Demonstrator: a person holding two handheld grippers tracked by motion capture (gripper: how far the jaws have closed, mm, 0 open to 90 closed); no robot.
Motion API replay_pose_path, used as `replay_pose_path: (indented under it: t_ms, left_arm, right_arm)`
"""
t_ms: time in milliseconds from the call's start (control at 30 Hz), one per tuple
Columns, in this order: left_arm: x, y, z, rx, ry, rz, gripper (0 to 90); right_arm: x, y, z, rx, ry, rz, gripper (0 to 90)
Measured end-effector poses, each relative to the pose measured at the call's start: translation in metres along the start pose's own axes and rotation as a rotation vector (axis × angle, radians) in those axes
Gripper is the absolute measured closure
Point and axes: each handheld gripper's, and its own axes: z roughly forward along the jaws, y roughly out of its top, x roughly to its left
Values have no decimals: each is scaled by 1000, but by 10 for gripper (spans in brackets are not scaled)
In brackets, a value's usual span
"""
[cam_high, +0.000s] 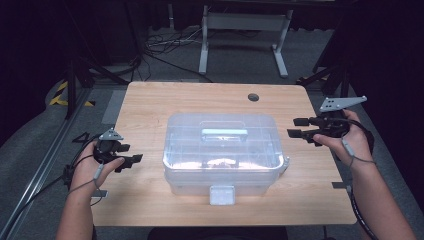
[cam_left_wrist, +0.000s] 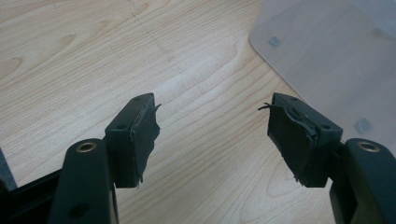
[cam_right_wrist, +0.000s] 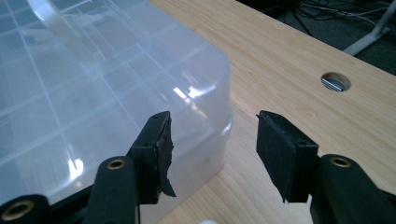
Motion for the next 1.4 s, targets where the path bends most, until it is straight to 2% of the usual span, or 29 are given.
replay_pose_path:
  t_ms: [267,400,467,600,800,933,1167,1400]
  left_arm:
    - [-2,2,-1,-1,-10,16,336]
    - [-2,2,-1,0,-12,18,336]
    - [-2,1,-1,1,-12,18,335]
    - [-2,2,-2,0,-10,16,335]
    - [-3,2,-1,2,-49,-12,363]
    - [-4,2,-1,1,-50,-15,353]
    - [-6,2,1,15,-54,-3,341]
    - [-7,3,0,11,-48,4,339]
  right_arm:
    - [17,26,12,15,56,-63,450]
    - [23,35,19,16,83,-86,443]
    - [25,39,23,36,86,-75,431]
    - [32,46,30,48,108,-103,420]
    - [47,55,42,74,159,-152,379]
    - [60,63,51,77,191,-197,372]
    - [76,76,70,116,207,-260,374]
    - [83,81,85,143,224,-280,382]
